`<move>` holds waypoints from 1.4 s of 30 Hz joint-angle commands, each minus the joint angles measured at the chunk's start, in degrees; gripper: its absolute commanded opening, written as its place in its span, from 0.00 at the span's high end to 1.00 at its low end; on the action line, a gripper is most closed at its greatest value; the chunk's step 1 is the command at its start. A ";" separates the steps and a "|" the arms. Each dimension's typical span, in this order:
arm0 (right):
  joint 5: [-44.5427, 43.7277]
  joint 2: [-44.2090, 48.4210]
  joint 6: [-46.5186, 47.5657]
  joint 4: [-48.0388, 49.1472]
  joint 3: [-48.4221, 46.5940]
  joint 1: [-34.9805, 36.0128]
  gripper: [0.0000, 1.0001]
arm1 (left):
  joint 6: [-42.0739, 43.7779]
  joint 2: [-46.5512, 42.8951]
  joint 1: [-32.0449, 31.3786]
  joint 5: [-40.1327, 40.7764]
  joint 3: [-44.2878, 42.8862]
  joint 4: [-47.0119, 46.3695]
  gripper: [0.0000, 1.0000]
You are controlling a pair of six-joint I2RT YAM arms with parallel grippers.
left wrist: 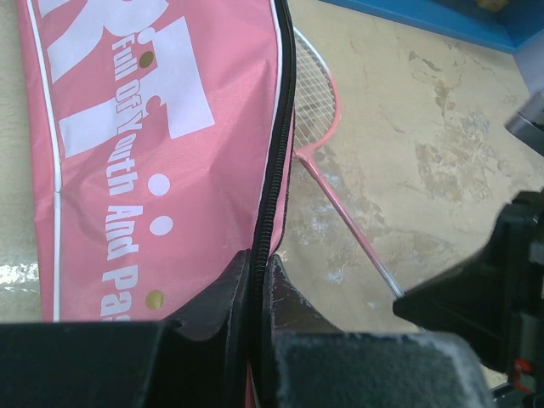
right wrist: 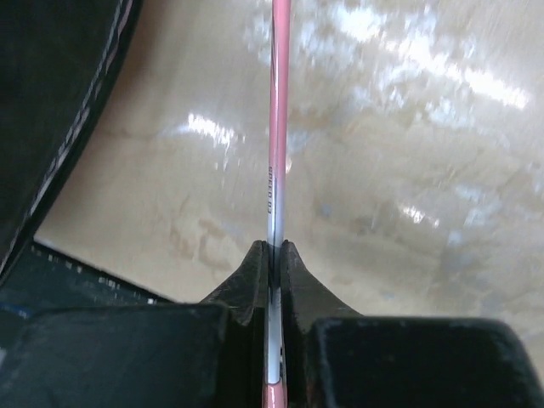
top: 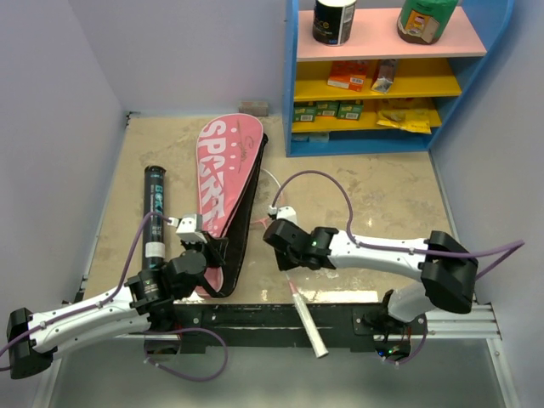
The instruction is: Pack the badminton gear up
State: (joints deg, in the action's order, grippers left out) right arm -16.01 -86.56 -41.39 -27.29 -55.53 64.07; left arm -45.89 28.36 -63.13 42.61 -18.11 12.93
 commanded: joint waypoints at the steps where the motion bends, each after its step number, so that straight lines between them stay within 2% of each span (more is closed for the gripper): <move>1: -1.31 5.17 -8.09 -3.21 3.40 4.21 1.00 | 0.10 -0.76 -0.24 0.28 -1.05 -3.88 1.00; 11: -3.59 10.01 -23.55 -5.49 12.28 19.22 1.00 | -0.17 -1.29 -0.24 0.28 -1.49 -2.73 1.00; 16: -3.24 8.35 -27.78 -1.20 15.89 23.29 0.97 | -0.69 -1.55 -0.24 0.02 -1.49 -2.38 1.00; 18: -3.41 7.29 -28.13 0.13 15.63 24.08 0.89 | -0.87 -1.46 -0.24 0.10 -1.58 -1.86 1.00; 20: -4.29 5.72 -27.79 -0.13 14.58 24.34 0.75 | -0.96 -1.46 -0.24 0.10 -1.58 -1.59 1.00; 21: -4.81 5.36 -27.17 -0.48 13.27 24.34 0.71 | -1.04 -1.46 -0.24 0.19 -1.67 -1.33 1.00; 23: -6.04 4.30 -26.56 -1.88 11.85 24.43 0.66 | -1.22 -1.46 -0.24 0.37 -1.67 -1.06 1.00; 27: -7.37 3.33 -26.38 -2.51 10.26 24.43 0.64 | -1.31 -1.55 -0.24 0.46 -2.02 -0.36 1.00; 30: -8.51 2.54 -26.46 -2.42 10.79 24.26 0.69 | -1.31 -1.46 -0.24 0.37 -2.02 -0.19 1.00; 33: -10.00 1.32 -27.08 -2.50 11.40 24.26 0.89 | -1.40 -1.29 -0.24 0.19 -2.02 -0.18 1.00; 34: -10.35 1.22 -27.34 -2.68 11.58 24.17 1.00 | -1.48 -1.12 -0.24 0.11 -1.93 -0.18 1.00; 39: -13.86 1.66 -27.87 -6.27 10.53 24.26 1.00 | -1.40 -0.59 -0.24 -0.07 -2.11 -0.45 1.00; 42: -15.36 4.90 -28.49 -12.33 8.69 24.43 1.00 | -0.96 -0.06 -0.24 0.02 -2.37 -0.89 1.00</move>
State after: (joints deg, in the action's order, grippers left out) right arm -24.05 -84.33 -67.24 -31.35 -43.77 88.55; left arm -45.98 28.01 -63.13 42.37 -18.11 15.49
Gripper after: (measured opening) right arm 0.038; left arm 0.097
